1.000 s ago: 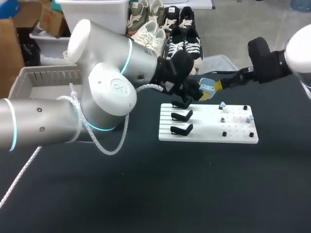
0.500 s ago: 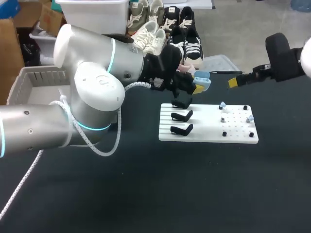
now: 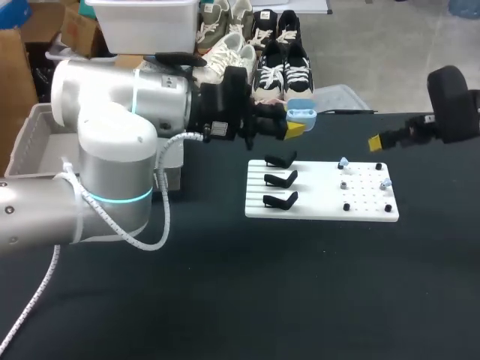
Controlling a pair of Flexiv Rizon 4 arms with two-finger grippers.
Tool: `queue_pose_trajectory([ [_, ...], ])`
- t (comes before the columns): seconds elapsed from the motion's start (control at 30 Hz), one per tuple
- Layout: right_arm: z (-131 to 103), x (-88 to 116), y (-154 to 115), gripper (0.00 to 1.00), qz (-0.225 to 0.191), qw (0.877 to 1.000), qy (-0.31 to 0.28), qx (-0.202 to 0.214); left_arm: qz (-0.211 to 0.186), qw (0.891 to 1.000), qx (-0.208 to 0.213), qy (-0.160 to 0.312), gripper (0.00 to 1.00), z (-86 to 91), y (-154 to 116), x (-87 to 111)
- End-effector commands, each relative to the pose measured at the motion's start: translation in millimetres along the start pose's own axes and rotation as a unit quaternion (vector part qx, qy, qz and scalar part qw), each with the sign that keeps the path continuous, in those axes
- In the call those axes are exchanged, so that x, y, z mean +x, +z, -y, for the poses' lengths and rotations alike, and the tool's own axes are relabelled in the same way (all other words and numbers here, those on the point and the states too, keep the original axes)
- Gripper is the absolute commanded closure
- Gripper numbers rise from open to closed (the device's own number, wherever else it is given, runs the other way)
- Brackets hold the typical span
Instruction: Pick up each earbud case from the left stands, insert the matching earbuds, close the lid, and place the case in the box.
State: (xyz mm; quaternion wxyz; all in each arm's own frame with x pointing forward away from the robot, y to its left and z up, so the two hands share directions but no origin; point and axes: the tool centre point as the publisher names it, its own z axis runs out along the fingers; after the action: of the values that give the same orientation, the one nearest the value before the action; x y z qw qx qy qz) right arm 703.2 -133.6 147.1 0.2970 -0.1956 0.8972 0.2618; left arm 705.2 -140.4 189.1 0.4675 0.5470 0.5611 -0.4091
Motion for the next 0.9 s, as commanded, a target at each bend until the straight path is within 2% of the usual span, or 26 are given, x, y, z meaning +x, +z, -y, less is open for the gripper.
queue_pose_trajectory([
  [0.03,-4.9,4.0,-4.9,0.00,-0.008,0.999,0.005,0.047,0.045,0.999,0.009,0.006,1.00,2.4,-1.5,4.0],
  [0.33,-7.0,14.8,-4.6,0.00,-0.029,0.997,0.025,0.062,0.027,0.999,0.024,0.012,1.00,3.6,13.6,36.8],
  [0.57,-14.9,14.3,-11.2,0.00,-0.035,0.996,0.029,0.079,0.010,0.999,0.032,0.021,1.00,10.9,28.8,63.5],
  [0.9,-18.2,14.0,-13.3,0.00,-0.046,0.994,0.037,0.092,0.011,1.000,0.017,0.014,1.00,2.2,33.8,76.0],
])
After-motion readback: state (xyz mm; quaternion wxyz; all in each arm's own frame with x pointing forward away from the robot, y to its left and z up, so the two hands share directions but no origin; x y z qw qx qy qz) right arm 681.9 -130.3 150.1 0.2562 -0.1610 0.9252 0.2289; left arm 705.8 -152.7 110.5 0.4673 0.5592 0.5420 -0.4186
